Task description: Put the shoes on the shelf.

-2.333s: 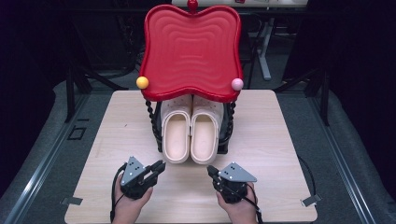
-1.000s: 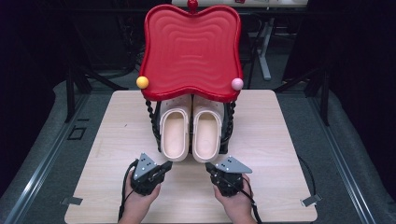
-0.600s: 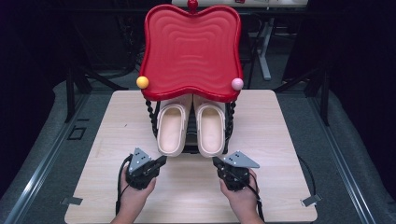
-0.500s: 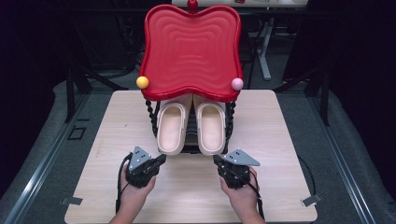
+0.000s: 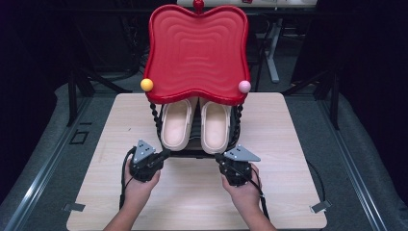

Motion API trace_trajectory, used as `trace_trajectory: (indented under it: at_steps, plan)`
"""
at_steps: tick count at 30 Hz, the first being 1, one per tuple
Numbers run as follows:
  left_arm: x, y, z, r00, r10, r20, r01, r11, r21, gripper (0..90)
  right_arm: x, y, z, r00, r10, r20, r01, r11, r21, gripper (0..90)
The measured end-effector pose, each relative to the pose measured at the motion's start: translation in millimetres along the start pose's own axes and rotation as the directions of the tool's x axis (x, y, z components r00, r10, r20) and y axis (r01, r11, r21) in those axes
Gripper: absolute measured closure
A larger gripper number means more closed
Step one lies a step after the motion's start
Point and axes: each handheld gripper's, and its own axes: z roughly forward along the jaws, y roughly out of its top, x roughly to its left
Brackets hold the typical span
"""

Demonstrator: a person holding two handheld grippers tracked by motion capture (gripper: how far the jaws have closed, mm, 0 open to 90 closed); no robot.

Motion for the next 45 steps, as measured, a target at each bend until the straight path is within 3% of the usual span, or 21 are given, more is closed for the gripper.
trace_trajectory:
  at_steps: [17,24,32,40,45]
  plan:
    - [0.7,15.0,23.2,1.0,-0.009,-0.002,0.009,0.9998,0.02,90.0,-12.6,15.4,16.2,0.9989,0.037,0.029,-0.037,0.999,-0.001,90.0]
    - [-1.9,18.2,34.4,0.9999,-0.014,-0.001,0.014,0.9994,0.031,90.0,-15.7,19.3,25.1,0.998,0.06,0.018,-0.06,0.998,0.003,90.0]
    - [-10.3,20.2,45.4,1.0,-0.004,0.009,0.004,0.9991,0.042,90.0,-10.3,22.1,35.2,0.9982,0.058,0.011,-0.059,0.998,0.012,90.0]
    - [-6.4,19.7,50.0,0.9998,-0.02,-0.003,0.02,0.9986,0.048,90.0,-9.5,23.9,43.0,0.998,0.061,0.017,-0.061,0.998,0.025,89.4]
    - [-6.9,17.7,50.1,0.9997,-0.021,0.016,0.021,0.9992,0.035,86.0,-9.1,22.5,43.5,0.9981,0.062,0.006,-0.062,0.998,0.018,84.2]
